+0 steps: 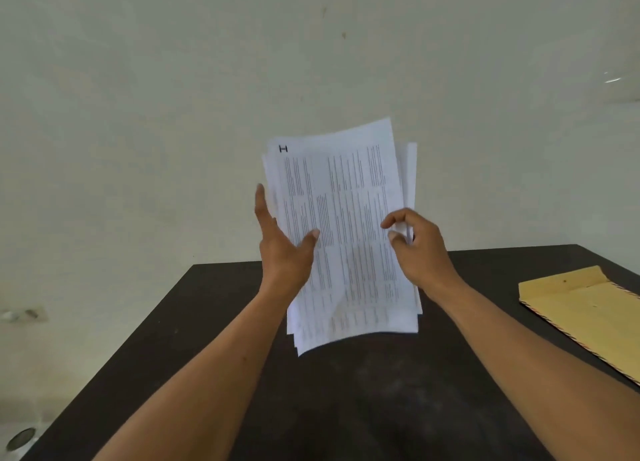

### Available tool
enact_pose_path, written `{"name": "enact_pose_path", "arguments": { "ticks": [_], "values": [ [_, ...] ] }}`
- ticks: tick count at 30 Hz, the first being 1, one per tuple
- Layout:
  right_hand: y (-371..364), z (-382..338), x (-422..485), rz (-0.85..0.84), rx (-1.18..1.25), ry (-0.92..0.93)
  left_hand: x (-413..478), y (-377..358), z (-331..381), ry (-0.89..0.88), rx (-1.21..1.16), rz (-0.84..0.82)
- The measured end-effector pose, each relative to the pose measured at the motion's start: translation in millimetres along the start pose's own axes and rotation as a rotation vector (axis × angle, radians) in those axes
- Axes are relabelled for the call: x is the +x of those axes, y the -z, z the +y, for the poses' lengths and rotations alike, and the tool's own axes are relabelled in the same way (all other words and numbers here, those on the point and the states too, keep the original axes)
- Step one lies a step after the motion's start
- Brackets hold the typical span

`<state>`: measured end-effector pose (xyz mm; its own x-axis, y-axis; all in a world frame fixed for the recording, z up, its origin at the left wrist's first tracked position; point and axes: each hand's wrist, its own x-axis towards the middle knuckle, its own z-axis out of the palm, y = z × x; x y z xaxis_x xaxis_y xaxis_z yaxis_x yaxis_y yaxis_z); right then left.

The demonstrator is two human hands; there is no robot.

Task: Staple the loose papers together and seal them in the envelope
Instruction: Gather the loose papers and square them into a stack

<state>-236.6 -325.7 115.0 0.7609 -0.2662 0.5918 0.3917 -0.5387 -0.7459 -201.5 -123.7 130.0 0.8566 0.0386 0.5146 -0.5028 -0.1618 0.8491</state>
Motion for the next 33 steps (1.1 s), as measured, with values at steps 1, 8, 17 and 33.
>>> {"name": "enact_pose_path", "arguments": {
  "ticks": [1,8,17,33],
  "values": [
    [0.3,-3.1,0.0,0.028,-0.010,0.039,0.4,-0.4,1.1,0.026,-0.039,0.027],
    [-14.0,40.7,-54.7,-0.036,-0.027,-0.156,-27.7,0.2,-65.5,0.264,0.039,-0.092],
    [-28.1,33.6,-73.4,0.224,0.091,-0.187,-48.9,-18.4,-58.9,0.218,0.003,0.006],
    [5.0,23.1,-27.5,0.040,0.207,-0.258,-5.0,-4.7,-31.8,0.138,-0.082,0.028]
  ]
}}
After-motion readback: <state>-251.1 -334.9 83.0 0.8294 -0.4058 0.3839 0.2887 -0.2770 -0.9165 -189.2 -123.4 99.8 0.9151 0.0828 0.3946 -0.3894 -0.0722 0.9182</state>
